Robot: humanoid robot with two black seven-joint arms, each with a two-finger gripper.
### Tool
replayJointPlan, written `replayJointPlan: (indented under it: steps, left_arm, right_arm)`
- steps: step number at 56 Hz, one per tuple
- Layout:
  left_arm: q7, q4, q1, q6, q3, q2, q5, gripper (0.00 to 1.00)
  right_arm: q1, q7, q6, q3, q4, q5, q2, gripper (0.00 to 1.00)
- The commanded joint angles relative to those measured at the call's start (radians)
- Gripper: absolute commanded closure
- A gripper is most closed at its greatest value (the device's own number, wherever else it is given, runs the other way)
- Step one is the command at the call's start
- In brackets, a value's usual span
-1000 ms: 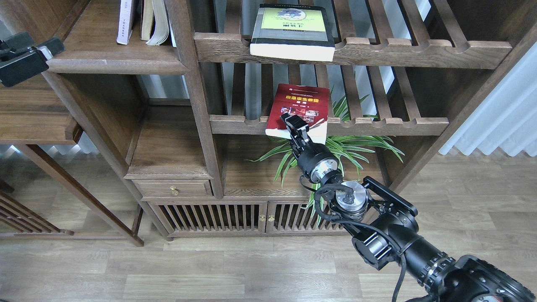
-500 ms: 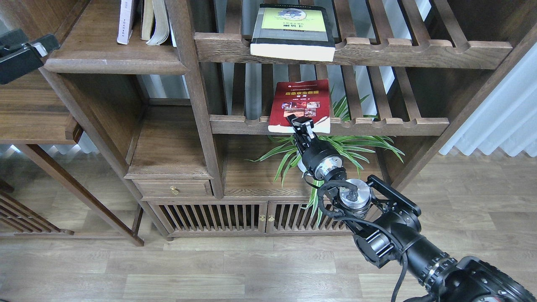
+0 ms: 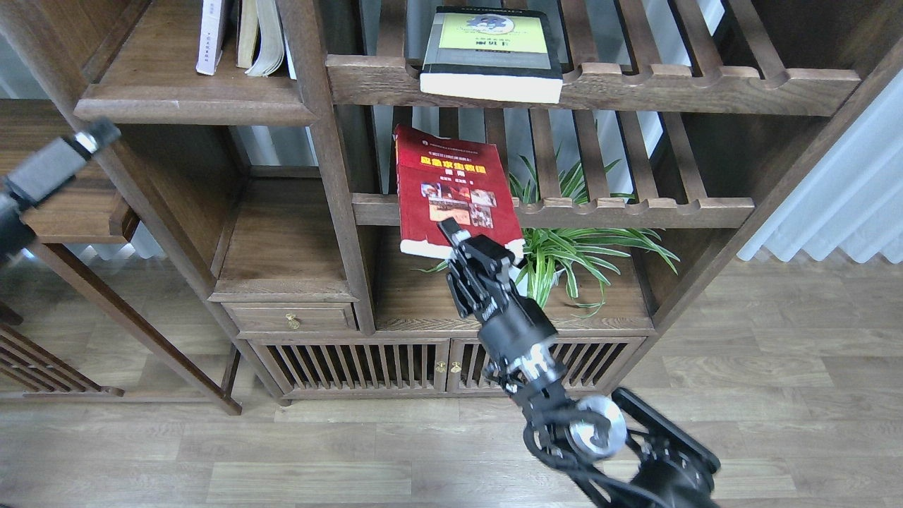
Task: Organize books on shelf
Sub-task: 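Grasp the red book with the right gripper and pull it out, then lower the red book and grasp it with the left gripper too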
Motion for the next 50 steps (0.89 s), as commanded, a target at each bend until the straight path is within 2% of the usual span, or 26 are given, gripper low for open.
replayJointPlan:
  steps: [1, 12, 27, 32, 33, 35, 41, 50]
  left_arm:
    - [0.001, -0.021, 0.088, 0.000, 0.070, -0.037, -0.149, 0.00]
    - [0.000, -0.092, 0.098, 0.000, 0.234, -0.005, -0.355, 0.00]
    - [-0.003, -0.107, 0.098, 0.000, 0.382, -0.011, -0.389, 0.00]
    - [-0.049, -0.107, 0.098, 0.000, 0.451, -0.008, -0.387, 0.01]
    - [-0.080, -0.106, 0.096, 0.000, 0.481, -0.002, -0.387, 0.01]
    - [-0.092, -0.106, 0.096, 0.000, 0.498, -0.002, -0.386, 0.01]
    - [-0.099, -0.106, 0.089, 0.000, 0.547, -0.003, -0.381, 0.02]
    - [-0.105, -0.106, 0.087, 0.000, 0.595, -0.017, -0.349, 0.04]
  right_arm:
    - [-0.073, -0.072, 0.013, -0.027, -0.001, -0.022, -0.002, 0.95]
    - [-0.130, -0.154, 0.013, -0.028, -0.041, -0.113, 0.008, 0.94]
    - [-0.139, -0.160, 0.013, -0.028, -0.050, -0.131, 0.008, 0.94]
    - [-0.148, -0.163, 0.013, -0.028, -0.050, -0.149, 0.008, 0.94]
    - [-0.160, -0.175, 0.013, -0.030, -0.050, -0.163, 0.008, 0.94]
    - [-0.168, -0.189, 0.013, -0.030, -0.050, -0.174, 0.008, 0.94]
    - [-0.191, -0.252, 0.013, -0.033, -0.060, -0.200, 0.008, 0.94]
    - [-0.200, -0.264, 0.013, -0.056, -0.067, -0.228, 0.008, 0.94]
